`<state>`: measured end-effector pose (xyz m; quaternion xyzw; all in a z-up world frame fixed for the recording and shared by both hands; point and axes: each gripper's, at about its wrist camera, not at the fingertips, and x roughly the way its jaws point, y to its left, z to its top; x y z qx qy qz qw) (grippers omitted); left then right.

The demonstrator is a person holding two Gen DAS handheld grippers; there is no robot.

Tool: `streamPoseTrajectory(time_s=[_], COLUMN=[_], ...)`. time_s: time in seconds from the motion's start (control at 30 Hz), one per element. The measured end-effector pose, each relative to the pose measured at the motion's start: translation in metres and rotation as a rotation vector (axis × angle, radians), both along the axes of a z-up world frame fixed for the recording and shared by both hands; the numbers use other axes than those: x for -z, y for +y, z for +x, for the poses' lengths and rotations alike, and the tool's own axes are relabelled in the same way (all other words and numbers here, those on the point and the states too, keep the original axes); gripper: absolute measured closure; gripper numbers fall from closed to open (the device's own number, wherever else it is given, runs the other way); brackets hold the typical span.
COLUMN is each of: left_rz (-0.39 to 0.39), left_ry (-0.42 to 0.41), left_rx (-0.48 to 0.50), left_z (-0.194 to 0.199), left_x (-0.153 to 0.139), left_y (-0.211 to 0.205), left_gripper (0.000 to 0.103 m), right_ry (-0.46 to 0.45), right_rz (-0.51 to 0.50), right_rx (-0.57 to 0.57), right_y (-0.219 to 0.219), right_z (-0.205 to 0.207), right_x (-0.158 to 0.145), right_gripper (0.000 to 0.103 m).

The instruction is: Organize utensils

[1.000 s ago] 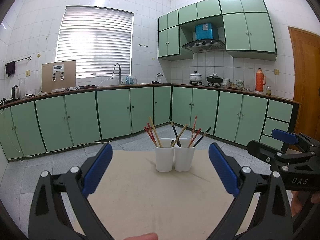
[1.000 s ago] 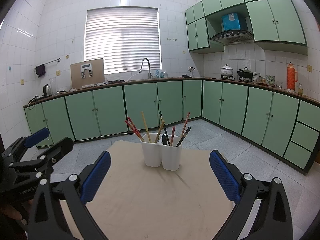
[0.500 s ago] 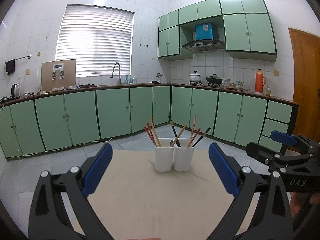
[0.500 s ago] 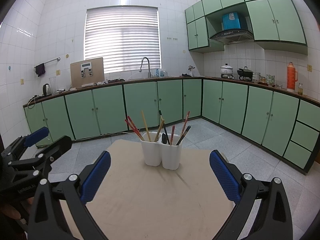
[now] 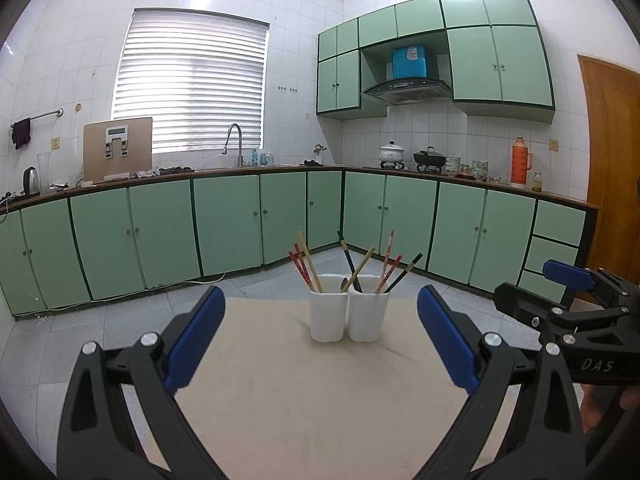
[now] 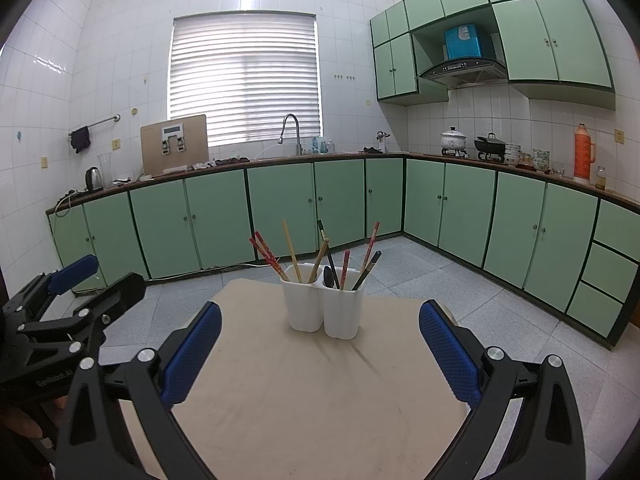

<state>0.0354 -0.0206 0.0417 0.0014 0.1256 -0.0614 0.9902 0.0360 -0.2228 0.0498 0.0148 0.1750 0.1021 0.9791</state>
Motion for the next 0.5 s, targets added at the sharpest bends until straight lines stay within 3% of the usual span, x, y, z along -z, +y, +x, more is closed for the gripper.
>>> streamPoseTrajectory(time_s=[0.5], left_rz=[-0.005], left_ry=[0.003], left_rx=[-0.011], left_z=[0.0022], left_x=[0.0005], left_y=[0.0021], left_gripper=[0.009], right_ry=[0.003], right_rz=[0.002], right_rx=[0.000], right_y=[-0.0011], right_z=[0.0003], right_x=[0.0011], right_gripper=[0.006])
